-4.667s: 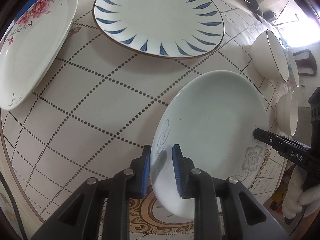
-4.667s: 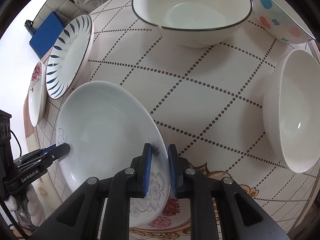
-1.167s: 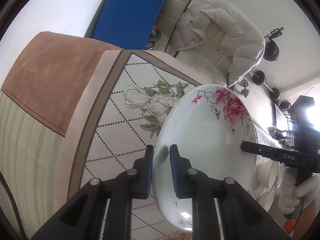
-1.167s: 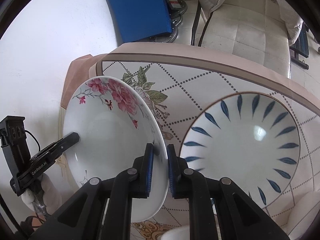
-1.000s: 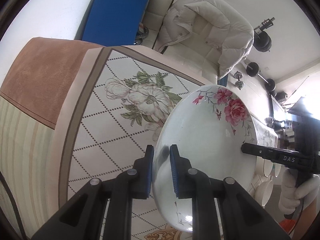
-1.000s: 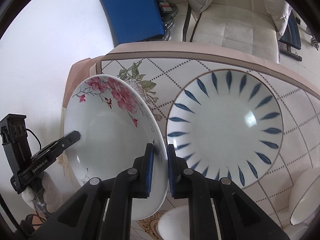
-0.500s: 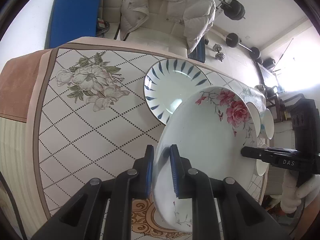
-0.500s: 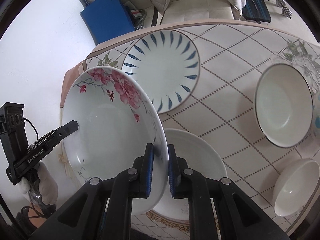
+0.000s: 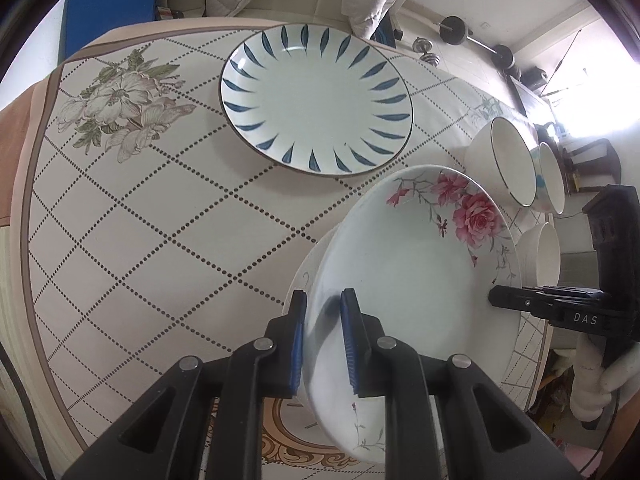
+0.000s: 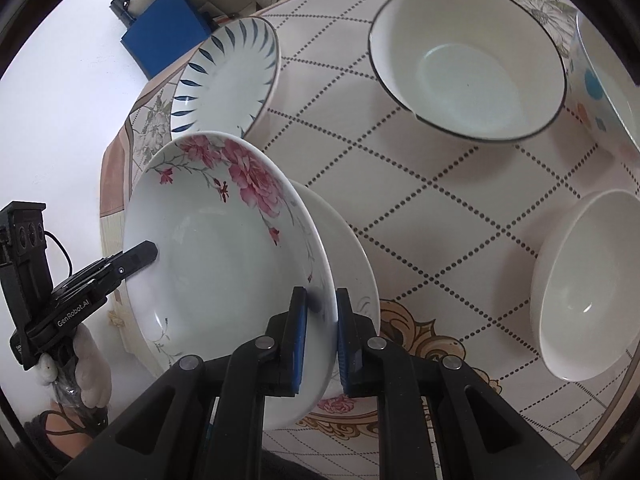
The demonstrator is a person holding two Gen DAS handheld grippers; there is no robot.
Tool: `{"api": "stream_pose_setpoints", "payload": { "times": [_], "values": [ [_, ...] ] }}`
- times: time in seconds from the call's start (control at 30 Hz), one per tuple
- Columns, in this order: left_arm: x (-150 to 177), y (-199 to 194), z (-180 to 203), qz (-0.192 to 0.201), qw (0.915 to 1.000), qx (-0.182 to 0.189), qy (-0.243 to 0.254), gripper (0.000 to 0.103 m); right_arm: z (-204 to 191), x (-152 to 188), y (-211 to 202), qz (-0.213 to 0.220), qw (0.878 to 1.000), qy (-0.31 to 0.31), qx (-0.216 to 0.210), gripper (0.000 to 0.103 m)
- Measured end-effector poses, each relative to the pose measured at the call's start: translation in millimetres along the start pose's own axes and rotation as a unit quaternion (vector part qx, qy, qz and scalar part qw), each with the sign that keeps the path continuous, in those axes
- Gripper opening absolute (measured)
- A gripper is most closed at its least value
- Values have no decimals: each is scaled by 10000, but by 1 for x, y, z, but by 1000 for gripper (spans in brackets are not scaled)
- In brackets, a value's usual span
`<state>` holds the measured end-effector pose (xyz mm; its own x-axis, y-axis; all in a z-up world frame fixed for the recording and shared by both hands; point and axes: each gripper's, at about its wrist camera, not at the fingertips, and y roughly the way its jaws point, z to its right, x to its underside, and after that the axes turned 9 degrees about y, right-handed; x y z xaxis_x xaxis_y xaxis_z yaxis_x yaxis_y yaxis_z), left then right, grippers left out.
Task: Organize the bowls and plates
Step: 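Carry the pink-flowered plate and lower it onto the plain white plate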
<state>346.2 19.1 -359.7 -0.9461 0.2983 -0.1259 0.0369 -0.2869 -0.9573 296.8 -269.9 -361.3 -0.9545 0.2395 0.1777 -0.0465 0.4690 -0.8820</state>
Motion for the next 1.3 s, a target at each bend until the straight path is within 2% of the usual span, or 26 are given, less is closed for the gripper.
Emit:
{"api": "stream_pose_setpoints", "payload": {
  "times": [0.43,0.87,1.0,1.3],
  "values": [
    [15,19,7,-202,9995,-256,22,18,18,11,29,-173,9997,25,159,16],
    [28,27,-6,-370,9986,-366,-120,19,-5,2,62,-367,9990,-2,254,16],
    [33,36,-12,-589,9971,-451,-158,18,-12,-1,67,-388,9985,2,387,16],
    [32,45,-11,-823,9948,-557,-200,19,-26,0,65,-357,9963,-2,786,16]
  ]
}}
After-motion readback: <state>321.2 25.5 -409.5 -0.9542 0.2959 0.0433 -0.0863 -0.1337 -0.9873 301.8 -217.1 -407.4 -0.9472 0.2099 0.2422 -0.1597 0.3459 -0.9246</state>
